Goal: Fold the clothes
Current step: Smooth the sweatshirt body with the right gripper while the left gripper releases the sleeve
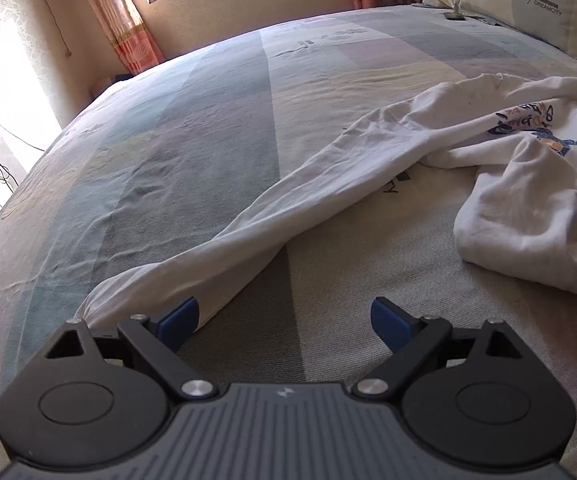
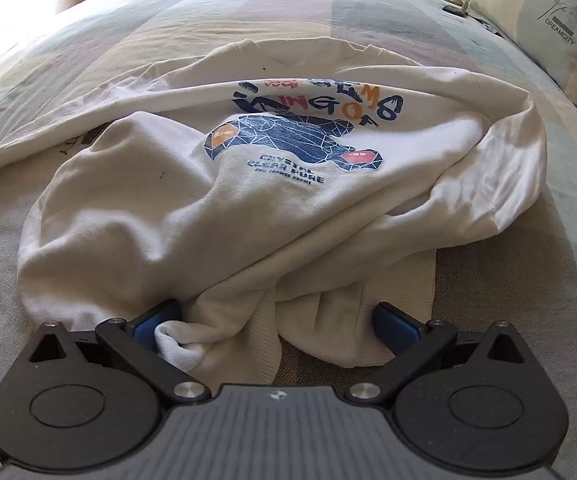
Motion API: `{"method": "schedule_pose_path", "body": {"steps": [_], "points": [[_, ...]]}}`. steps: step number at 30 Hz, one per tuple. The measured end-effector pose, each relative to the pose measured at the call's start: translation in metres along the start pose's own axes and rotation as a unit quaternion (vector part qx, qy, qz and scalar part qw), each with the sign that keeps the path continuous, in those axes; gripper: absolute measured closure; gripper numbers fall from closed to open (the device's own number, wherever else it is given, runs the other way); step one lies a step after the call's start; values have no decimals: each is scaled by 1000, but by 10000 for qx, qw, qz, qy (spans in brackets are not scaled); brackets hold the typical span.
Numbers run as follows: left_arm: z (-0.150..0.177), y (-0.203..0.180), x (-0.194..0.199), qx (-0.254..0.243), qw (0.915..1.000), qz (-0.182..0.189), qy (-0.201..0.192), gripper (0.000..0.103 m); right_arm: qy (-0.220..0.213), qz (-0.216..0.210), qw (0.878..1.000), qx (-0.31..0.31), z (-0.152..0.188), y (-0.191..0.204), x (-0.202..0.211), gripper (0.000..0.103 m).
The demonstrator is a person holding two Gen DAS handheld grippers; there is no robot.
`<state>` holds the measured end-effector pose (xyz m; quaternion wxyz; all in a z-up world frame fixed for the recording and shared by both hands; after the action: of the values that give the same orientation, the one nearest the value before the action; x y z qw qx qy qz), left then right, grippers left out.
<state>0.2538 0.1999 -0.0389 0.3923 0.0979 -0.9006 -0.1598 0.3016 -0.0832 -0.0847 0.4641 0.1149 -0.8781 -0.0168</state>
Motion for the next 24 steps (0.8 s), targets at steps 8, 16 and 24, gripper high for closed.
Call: {"method": "schedule_pose_path", "body": {"steps": [8, 16, 24], "points": [[-42, -40, 19, -205, 9994, 116, -244, 10, -154, -382, 9991, -111, 1, -10, 16, 0], [-69, -85, 31, -101, 9988, 345, -321, 10, -445, -346, 9972, -493, -17, -66, 58, 0], [-67, -121, 33, -237, 9986, 466, -114, 10, -451, -221, 9906, -1269, -27, -118, 39, 0]]}}
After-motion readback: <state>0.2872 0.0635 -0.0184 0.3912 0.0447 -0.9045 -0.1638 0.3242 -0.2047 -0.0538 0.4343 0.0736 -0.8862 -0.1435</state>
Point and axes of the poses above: each gripper's, at about its wrist camera, not at the fingertips, and x roughly against the way its jaws point, y to its left, z to its underside, the point moved 4 cm from there along -x, roughly the way its jaws point, and after that the axes turned 9 degrees about -z, right-handed, at the moved point
